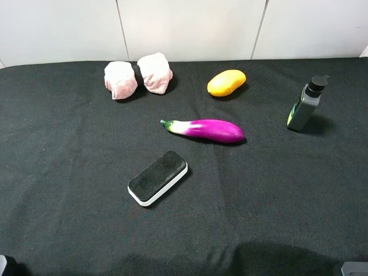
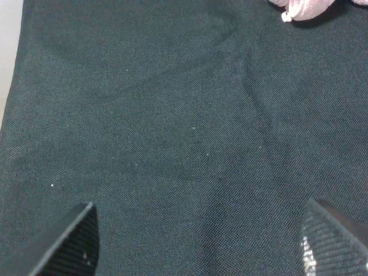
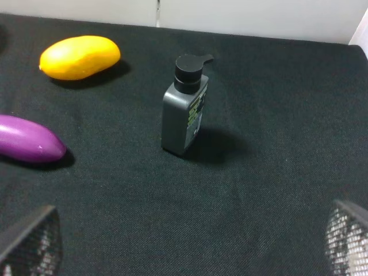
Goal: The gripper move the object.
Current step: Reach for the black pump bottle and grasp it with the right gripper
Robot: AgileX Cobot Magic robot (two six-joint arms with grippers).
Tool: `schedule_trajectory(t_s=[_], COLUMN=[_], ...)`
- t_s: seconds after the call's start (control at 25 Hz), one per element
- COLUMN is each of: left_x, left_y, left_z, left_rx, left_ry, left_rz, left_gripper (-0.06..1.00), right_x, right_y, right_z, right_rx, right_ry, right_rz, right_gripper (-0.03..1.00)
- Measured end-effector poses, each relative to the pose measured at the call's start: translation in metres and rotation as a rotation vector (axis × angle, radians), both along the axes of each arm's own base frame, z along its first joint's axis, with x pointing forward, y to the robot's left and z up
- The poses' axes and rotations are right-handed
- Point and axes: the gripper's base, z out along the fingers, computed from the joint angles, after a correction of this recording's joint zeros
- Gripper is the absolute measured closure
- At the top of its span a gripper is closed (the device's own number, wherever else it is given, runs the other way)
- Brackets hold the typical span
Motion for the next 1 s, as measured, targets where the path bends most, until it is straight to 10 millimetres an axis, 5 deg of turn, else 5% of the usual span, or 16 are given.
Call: schedule_trajectory(t_s=[0.44, 1.0], left_x=[0.0, 0.0], left_y=[0.0, 0.0], left_z=[0.0, 0.0], left_rx=[0.0, 0.0], left_ry=[0.0, 0.0], left_rz=[0.0, 0.0], left_gripper=[0.24, 0.24], right_x=[0.003, 0.077], right_y=[-0.002, -0.002], right_z=[0.0, 0.006], right_rx=[0.083, 0.101], right_ry=[0.023, 0.344], right_rz=[-0.068, -0.11], right_gripper=[0.27, 0.27])
